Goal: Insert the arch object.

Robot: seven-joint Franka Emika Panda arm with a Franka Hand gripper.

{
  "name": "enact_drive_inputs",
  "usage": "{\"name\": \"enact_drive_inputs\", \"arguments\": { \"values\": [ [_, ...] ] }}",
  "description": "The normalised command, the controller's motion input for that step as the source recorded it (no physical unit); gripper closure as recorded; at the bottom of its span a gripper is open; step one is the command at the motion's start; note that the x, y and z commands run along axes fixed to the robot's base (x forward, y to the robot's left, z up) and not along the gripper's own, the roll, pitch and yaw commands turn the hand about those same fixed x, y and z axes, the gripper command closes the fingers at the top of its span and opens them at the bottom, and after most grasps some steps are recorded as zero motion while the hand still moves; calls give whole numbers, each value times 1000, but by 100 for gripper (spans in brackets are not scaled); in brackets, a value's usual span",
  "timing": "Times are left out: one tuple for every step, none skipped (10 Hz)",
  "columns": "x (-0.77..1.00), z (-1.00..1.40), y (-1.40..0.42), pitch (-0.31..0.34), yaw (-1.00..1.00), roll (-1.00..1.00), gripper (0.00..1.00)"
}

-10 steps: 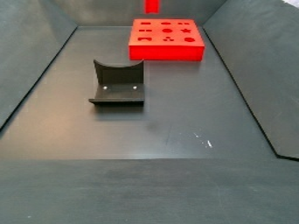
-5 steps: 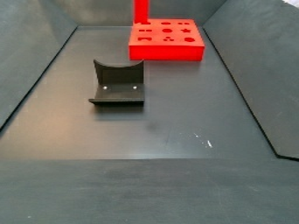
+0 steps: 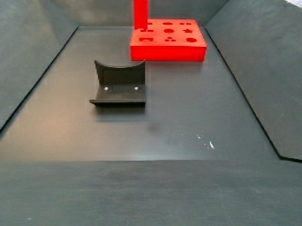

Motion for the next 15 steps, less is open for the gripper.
{"name": "enact_drive_inputs", "arguments": {
  "values": [
    [143,-374,0,0,169,73,100],
    [143,-337,-3,0,183,73,100],
    [34,-309,0,0,109,64,100],
    [-54,-266,0,0,0,51,100],
    [-197,-140,0,10,-11,0,100],
    [-191,-91,-49,0,0,39,100],
    [-143,-86,0,0,0,0,100],
    [-143,-86,0,0,0,0,100],
    [-143,-86,0,0,0,0,100],
    [-269,-111,20,0,-77,0,100],
    [-377,-97,3,0,-149,0,100],
    [-263,-97,0,0,-103,0,100],
    [0,-197,0,0,0,0,100],
    [106,-274,0,-3,0,40,100],
    [286,-280,0,-9,54,29,100]
  ]
}}
